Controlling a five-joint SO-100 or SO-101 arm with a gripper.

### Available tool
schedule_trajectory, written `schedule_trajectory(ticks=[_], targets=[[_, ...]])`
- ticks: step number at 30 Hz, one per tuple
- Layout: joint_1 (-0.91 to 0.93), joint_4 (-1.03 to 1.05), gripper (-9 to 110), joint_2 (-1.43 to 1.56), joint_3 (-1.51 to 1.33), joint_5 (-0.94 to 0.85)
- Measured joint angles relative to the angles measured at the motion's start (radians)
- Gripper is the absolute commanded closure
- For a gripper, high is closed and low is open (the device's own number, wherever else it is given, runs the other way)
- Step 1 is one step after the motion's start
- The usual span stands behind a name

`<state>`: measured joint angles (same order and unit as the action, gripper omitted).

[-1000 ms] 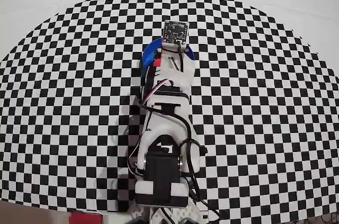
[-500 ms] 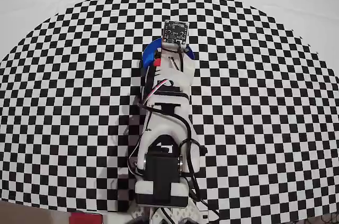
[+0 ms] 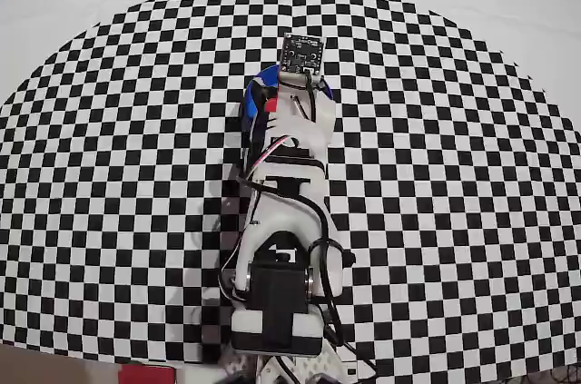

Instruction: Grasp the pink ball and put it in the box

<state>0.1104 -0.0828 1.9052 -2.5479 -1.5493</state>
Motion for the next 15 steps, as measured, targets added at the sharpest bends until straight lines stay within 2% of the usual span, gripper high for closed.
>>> schedule_trajectory(ticks=[7, 15], targets=[[0.000, -0.011, 73, 0.037, 0.000, 0.049], [0.000, -0.011, 73, 0.222, -0.005, 0.325]])
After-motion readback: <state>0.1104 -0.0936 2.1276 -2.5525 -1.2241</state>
